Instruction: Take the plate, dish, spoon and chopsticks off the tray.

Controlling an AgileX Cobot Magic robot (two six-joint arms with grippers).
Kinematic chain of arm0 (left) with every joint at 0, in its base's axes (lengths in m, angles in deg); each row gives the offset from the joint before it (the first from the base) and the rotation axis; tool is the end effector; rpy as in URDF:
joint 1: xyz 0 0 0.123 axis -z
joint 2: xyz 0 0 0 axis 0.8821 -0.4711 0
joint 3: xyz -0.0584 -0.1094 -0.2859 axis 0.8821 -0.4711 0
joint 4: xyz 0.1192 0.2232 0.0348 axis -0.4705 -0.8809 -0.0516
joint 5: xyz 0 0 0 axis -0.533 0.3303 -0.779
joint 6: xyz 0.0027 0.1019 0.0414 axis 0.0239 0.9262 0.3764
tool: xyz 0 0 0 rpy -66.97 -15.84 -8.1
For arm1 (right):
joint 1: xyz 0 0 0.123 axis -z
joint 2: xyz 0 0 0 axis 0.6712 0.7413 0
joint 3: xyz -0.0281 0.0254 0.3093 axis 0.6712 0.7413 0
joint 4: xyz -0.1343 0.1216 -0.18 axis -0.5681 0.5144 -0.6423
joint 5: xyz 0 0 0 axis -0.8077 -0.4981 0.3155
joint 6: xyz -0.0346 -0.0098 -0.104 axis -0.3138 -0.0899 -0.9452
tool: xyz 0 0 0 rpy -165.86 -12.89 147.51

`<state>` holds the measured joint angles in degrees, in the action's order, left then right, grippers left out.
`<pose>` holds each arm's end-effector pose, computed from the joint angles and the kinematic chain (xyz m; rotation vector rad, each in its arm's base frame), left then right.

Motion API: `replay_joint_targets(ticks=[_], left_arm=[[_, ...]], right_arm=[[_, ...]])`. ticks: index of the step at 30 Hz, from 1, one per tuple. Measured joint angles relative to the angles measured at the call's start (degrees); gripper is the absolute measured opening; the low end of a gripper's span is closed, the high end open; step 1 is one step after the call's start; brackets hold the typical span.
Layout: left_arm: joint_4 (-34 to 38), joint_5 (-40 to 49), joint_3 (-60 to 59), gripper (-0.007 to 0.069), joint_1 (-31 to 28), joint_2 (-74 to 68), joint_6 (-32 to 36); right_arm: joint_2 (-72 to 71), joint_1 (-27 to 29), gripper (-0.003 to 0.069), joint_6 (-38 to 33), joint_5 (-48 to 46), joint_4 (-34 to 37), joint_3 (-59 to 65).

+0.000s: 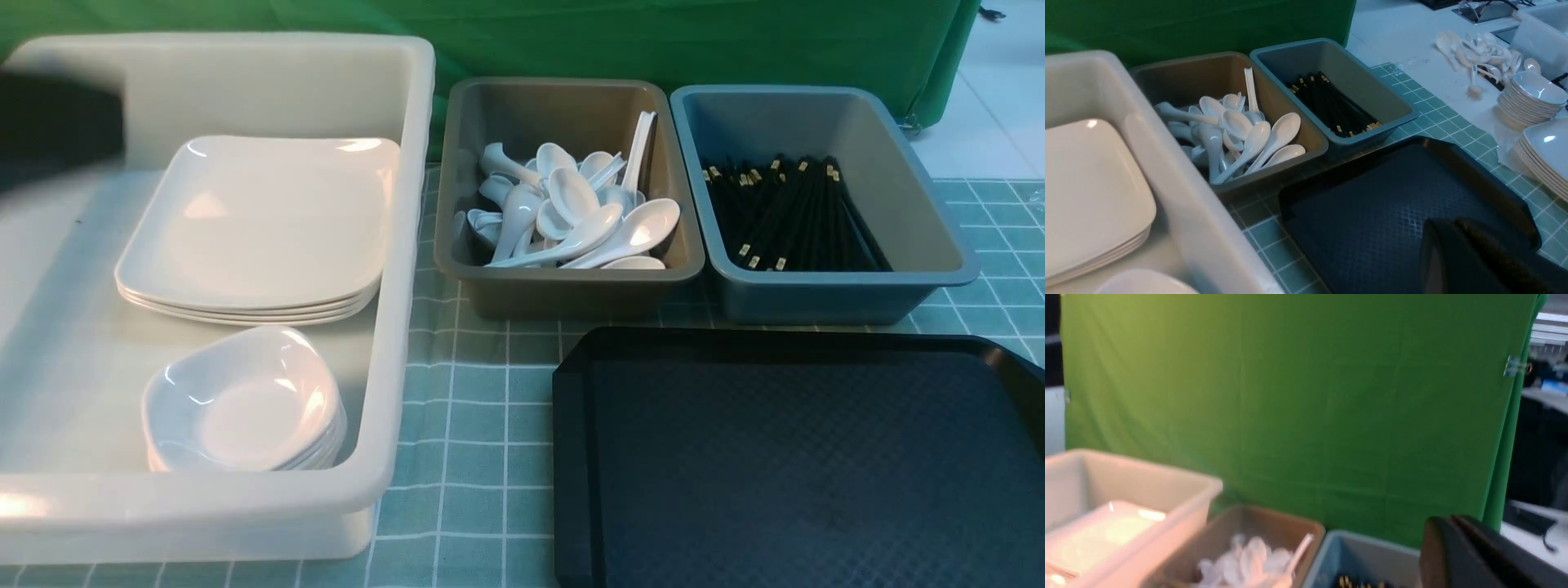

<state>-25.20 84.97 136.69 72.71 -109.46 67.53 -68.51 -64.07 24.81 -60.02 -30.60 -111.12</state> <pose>0.0692 -0.0525 0.4472 0.4391 1.8658 -0.4553 -0.0147 -0.0099 0.4210 -0.2930 1.1517 0.1715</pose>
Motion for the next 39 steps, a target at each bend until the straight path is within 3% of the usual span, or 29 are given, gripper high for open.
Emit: replay_joint_targets(ticks=[8,14,26,32,35,39], left_arm=[[0.0,-13.1,-24.2,0.001,0.0,19.0,-1.3],[0.0,-18.9,-30.8,0.001,0.0,24.3,-1.3],[-0.5,-19.3,-34.7,0.0011,0.0,24.4,-1.2],[-8.5,-24.9,-38.0,0.0011,-0.7,26.0,-1.4],[-14.5,-30.1,-42.4,0.0011,-4.2,30.2,-4.1],[-17.0,-34.9,-50.4,0.0011,-10.9,35.3,-5.8]], right_arm=[[-0.8,0.0,0.016,0.0,4.9,0.0,2.4],[-0.8,0.0,0.0189,0.0,4.8,0.0,2.5],[-0.8,0.0,0.0212,0.0,4.8,0.0,2.8],[-0.8,0.0,0.0214,0.1,4.8,0.0,2.8],[-0.8,0.0,0.0216,0.1,4.8,0.0,2.8],[-0.8,0.0,0.0216,0.1,4.8,0.0,2.8]])
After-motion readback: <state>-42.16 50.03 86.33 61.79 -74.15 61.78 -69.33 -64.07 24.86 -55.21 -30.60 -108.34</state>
